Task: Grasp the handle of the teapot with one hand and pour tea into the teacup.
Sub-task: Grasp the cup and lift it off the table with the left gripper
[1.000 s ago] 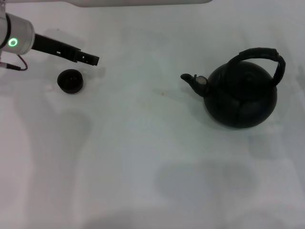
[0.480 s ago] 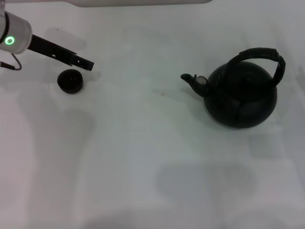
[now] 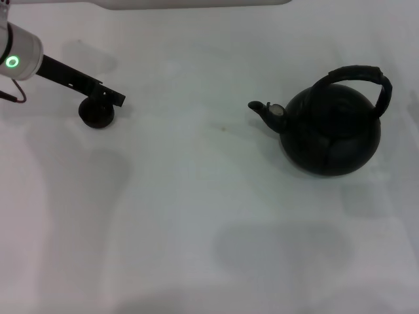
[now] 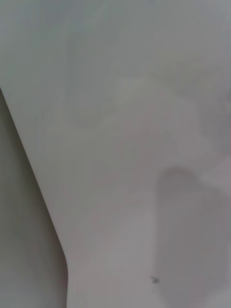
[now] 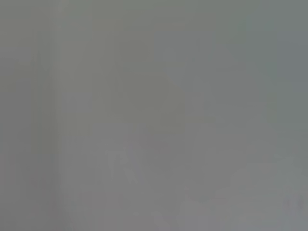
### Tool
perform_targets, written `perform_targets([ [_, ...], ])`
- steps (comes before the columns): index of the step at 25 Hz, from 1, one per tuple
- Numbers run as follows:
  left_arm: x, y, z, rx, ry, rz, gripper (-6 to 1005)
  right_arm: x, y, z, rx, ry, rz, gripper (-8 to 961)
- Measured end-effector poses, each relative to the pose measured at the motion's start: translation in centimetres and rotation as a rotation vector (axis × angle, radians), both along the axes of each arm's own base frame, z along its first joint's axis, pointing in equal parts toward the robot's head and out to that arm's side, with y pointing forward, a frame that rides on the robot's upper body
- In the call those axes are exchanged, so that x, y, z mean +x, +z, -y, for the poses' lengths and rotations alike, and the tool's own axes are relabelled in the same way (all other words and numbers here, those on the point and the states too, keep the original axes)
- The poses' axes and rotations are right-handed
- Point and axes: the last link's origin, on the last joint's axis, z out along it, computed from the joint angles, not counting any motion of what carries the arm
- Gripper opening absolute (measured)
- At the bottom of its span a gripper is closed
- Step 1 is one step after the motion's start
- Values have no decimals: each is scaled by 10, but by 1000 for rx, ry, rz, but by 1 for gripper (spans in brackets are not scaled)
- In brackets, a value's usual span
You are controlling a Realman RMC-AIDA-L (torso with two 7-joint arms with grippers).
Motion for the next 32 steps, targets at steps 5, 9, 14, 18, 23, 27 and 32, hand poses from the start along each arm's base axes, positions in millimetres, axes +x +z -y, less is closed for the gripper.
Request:
perform_targets([
  [5,-2,0,0,-9,-2,-22,862,-1,0,0,0,3,-2,876],
  [9,-3,0,1,-16,-4,-47,861,-2,-1,-1,-1,6,-5,876],
  [14,-6,0,1,-13,-4,-51,861,-2,-2,0,-2,7,-7,876],
  [18,-6,0,1,-14,-6,-52,861,-3,-2,0,-3,8,-8,876],
  [23,-5,-3,2,-19,-9,-49,862,-4,-3,-1,-4,10,-11,876],
  [27,-4,-8,4,-36,-12,-42,862,-4,-3,-1,-4,10,-12,876],
  [32,-4,-7,3,-32,-7,-37,862,-4,-3,-1,-4,10,-12,876],
])
